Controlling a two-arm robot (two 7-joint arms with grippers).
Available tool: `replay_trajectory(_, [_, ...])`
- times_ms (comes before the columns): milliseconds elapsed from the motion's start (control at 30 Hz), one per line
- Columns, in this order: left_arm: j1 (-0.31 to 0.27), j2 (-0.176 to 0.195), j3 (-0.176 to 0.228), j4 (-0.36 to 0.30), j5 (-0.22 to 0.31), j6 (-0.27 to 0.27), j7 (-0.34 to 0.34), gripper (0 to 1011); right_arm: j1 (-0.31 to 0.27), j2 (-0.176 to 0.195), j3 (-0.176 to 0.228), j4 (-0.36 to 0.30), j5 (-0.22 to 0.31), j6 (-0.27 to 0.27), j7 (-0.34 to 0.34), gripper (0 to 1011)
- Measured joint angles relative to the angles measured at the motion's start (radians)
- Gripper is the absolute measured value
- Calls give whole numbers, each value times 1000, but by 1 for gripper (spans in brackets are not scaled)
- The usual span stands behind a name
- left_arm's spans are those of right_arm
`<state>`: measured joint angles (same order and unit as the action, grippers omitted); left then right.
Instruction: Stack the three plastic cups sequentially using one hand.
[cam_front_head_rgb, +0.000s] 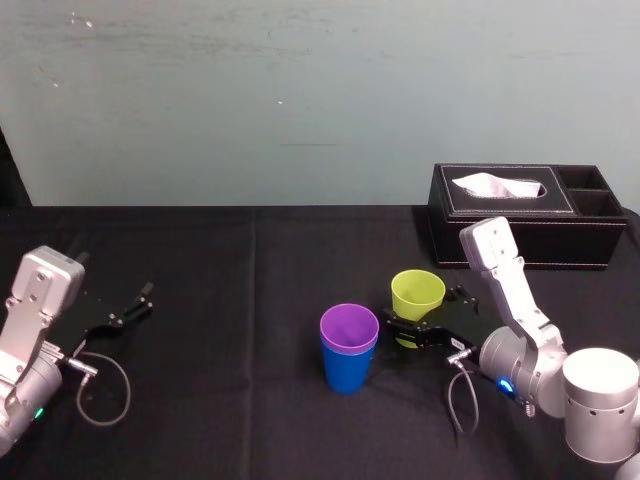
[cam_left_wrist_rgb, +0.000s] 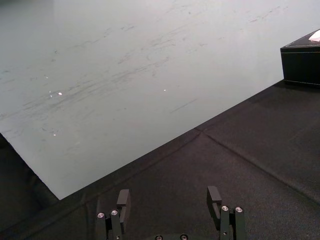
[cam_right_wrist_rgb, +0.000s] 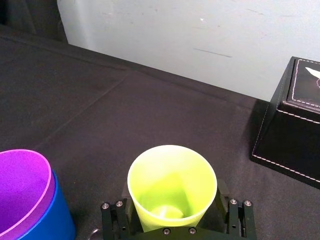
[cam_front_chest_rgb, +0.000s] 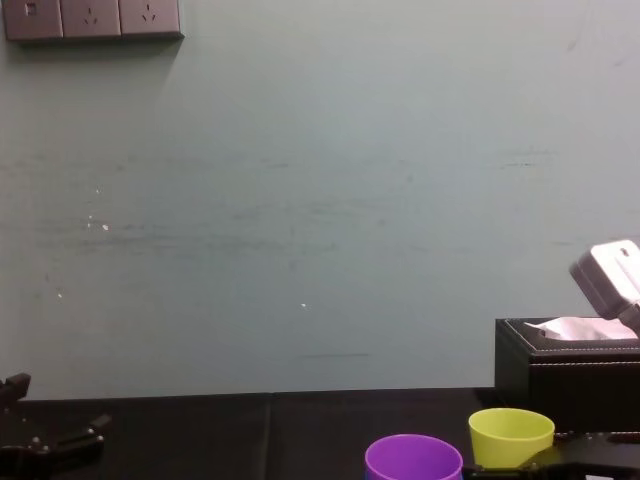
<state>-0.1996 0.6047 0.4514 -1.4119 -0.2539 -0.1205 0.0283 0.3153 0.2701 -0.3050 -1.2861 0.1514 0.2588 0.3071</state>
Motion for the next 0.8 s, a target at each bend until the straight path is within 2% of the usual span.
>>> replay_trajectory(567, [0, 0, 0, 0, 0, 0, 0, 1000, -5, 2, 2, -6, -3, 4, -5, 1000])
replay_trajectory(800, [0, 0, 0, 0, 0, 0, 0, 1000, -5, 2, 1, -6, -3, 4, -5, 849])
